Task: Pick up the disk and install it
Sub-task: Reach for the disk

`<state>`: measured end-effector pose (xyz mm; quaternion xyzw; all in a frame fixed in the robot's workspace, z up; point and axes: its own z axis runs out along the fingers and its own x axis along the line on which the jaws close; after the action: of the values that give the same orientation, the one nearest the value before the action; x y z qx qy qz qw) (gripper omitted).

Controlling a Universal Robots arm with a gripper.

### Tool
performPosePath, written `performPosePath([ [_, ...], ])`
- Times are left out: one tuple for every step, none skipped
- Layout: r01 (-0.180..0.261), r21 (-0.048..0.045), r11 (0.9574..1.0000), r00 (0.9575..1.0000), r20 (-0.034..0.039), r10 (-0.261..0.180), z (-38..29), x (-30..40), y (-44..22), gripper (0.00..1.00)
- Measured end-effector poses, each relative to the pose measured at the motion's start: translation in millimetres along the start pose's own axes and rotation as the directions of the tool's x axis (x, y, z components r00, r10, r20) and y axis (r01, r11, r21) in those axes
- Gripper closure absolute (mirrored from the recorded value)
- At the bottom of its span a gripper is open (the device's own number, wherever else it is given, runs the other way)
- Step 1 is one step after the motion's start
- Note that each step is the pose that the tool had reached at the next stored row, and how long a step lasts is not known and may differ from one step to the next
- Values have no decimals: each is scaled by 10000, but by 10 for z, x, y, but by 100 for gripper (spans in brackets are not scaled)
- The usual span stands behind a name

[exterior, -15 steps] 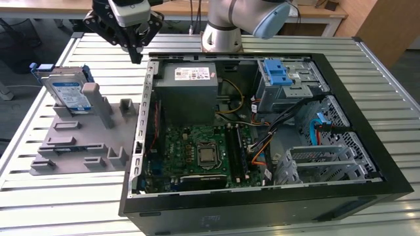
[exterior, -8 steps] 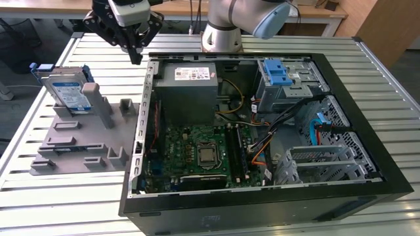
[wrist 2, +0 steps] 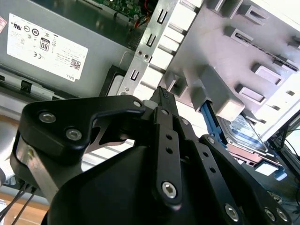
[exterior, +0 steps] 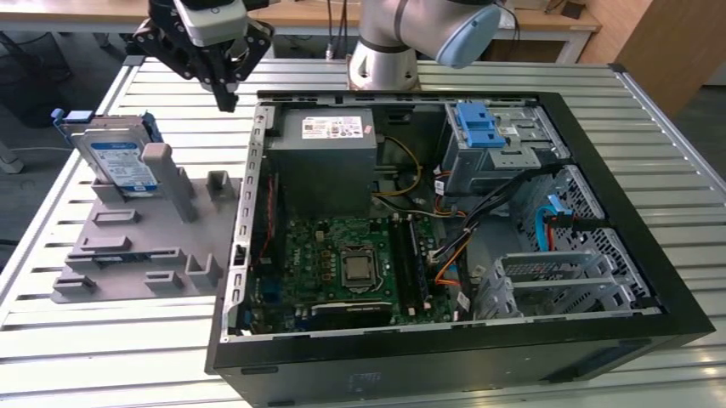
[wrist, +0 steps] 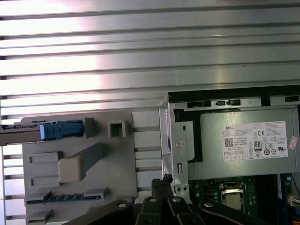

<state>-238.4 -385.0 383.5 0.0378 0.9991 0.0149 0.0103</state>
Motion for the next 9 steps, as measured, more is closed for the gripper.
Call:
performPosePath([
  [0, 1, 10000, 10000, 0, 0, 0, 0, 0, 89],
  [0, 1, 10000, 10000, -1, 0, -1, 0, 0, 89],
  [-1, 1, 10000, 10000, -2, 1, -1, 1, 0, 89],
  [0, 2, 10000, 10000, -2, 0, -1, 1, 0, 89],
  [0, 1, 10000, 10000, -1, 0, 0, 3, 0, 89],
  [-1, 1, 10000, 10000, -1, 1, 0, 6, 0, 89],
  [-1, 0, 10000, 10000, -1, 1, 0, 9, -1, 89],
  [-1, 0, 10000, 10000, -1, 1, 0, 12, -1, 89],
  [-1, 1, 10000, 10000, -1, 1, 0, 15, -1, 89],
])
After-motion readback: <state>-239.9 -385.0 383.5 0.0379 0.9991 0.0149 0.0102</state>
